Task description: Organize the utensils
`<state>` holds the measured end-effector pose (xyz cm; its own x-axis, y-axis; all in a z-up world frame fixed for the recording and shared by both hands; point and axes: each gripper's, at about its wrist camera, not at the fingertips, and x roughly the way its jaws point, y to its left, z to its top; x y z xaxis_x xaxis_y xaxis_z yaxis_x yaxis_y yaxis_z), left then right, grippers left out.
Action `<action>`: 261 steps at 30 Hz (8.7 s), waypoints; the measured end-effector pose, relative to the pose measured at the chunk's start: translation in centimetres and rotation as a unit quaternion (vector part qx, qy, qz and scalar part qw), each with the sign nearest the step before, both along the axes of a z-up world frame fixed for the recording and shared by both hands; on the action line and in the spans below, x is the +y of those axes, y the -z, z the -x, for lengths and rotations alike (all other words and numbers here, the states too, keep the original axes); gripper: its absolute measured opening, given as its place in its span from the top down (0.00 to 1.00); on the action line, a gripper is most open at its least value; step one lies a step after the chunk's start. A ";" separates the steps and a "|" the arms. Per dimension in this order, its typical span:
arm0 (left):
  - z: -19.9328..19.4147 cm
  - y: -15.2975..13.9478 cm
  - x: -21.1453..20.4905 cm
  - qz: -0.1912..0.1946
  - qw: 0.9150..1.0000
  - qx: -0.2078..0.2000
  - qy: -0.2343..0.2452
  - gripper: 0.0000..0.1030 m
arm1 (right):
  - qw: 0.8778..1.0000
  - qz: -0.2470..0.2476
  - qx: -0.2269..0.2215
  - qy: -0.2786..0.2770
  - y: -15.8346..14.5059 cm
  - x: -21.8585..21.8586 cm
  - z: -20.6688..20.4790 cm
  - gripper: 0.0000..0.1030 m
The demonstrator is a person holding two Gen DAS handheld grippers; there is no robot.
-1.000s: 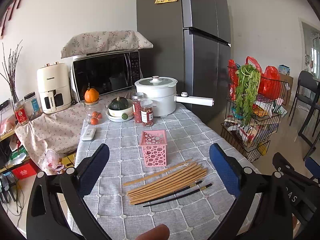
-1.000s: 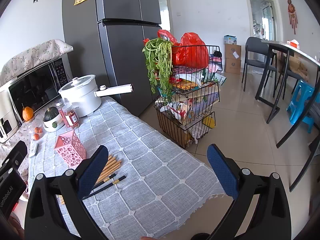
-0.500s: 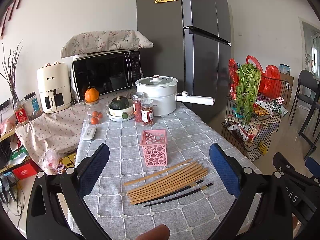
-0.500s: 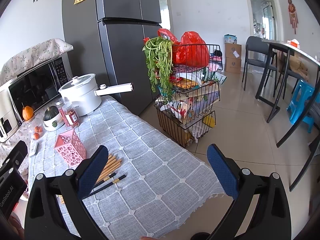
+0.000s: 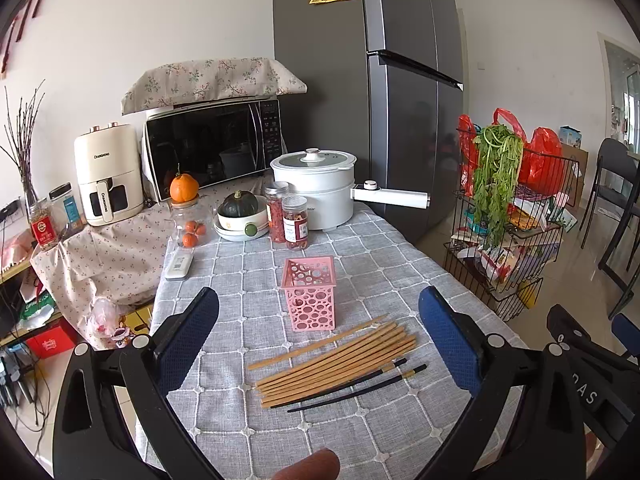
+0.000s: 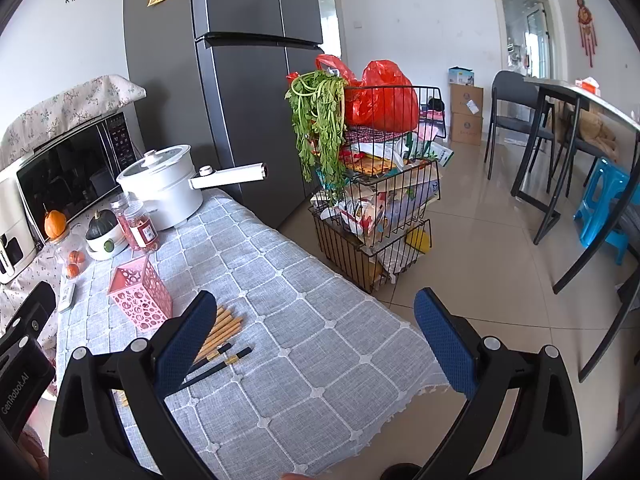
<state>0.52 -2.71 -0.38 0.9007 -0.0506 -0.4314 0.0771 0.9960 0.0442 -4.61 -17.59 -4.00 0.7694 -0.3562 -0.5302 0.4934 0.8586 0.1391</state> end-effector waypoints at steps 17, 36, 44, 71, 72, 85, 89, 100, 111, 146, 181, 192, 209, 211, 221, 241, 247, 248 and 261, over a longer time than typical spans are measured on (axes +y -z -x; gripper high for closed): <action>-1.9 1.2 1.6 0.032 0.997 0.064 0.032 0.07 | 0.999 -0.045 0.006 0.001 0.4 -1.4 -0.3 0.07; -14.3 15.3 -10.4 -0.160 0.821 0.430 0.338 0.36 | 0.880 -0.468 0.079 -0.006 10.3 -10.7 -4.4 0.07; -15.4 18.5 -11.2 -0.201 0.780 0.464 0.368 0.66 | 0.858 -0.502 0.103 -0.016 11.9 -10.9 -5.2 0.07; -6.8 3.5 11.2 0.100 0.912 0.228 0.326 0.94 | 0.881 -0.400 0.250 -0.030 15.4 1.3 -16.1 0.67; -6.6 2.6 11.5 0.108 0.913 0.217 0.328 0.94 | 0.881 -0.399 0.252 -0.024 15.2 1.6 -16.5 0.70; -5.4 -1.2 16.2 0.142 0.917 0.176 0.329 0.94 | 0.879 -0.391 0.267 0.061 16.2 4.1 -20.7 0.85; -5.4 -1.2 16.8 0.143 0.919 0.175 0.322 0.94 | 0.885 -0.376 0.266 0.073 16.0 4.4 -21.9 0.89; -5.0 -1.9 17.6 0.159 0.931 0.153 0.291 0.94 | 0.907 -0.373 0.197 0.003 15.1 3.0 -17.7 0.93; -9.3 -4.5 17.2 0.225 0.956 0.079 0.168 0.94 | 0.958 -0.278 0.020 -0.071 0.9 0.8 -11.2 0.93; -15.2 -4.9 16.6 0.225 0.973 0.016 0.051 0.59 | 0.966 -0.188 -0.123 -0.126 -7.1 4.9 -25.4 0.93; -12.9 1.3 4.1 0.040 0.961 0.171 0.212 0.07 | 0.954 -0.282 0.098 0.025 8.6 -7.0 -13.1 0.10; -17.8 9.6 -8.1 -0.184 0.891 0.333 0.247 0.49 | 0.901 -0.399 0.166 0.041 13.4 -9.1 -11.8 0.10; -24.7 19.1 -11.2 -0.278 0.838 0.423 0.204 0.84 | 0.878 -0.445 0.174 0.012 13.5 -9.7 -11.5 0.10; -25.1 19.7 -11.1 -0.275 0.837 0.427 0.204 0.84 | 0.878 -0.446 0.174 0.015 13.6 -9.8 -11.5 0.10; -25.3 20.0 -10.0 -0.239 0.851 0.420 0.206 0.91 | 0.882 -0.431 0.191 0.010 14.1 -9.4 -12.5 0.10; -7.2 0.6 4.7 0.046 0.926 0.216 0.307 0.96 | 0.884 -0.411 0.223 0.001 16.3 -3.7 -18.9 0.24; -5.4 -0.9 8.7 0.084 0.929 0.183 0.309 0.96 | 0.893 -0.383 0.235 0.017 16.0 -2.9 -20.8 0.49; -5.4 -1.4 9.3 0.091 0.930 0.176 0.309 0.96 | 0.893 -0.384 0.234 0.014 15.9 -2.8 -21.0 0.54; -4.0 -3.6 12.6 0.120 0.934 0.137 0.308 0.96 | 0.917 -0.295 0.269 -0.010 15.5 2.0 -25.0 0.94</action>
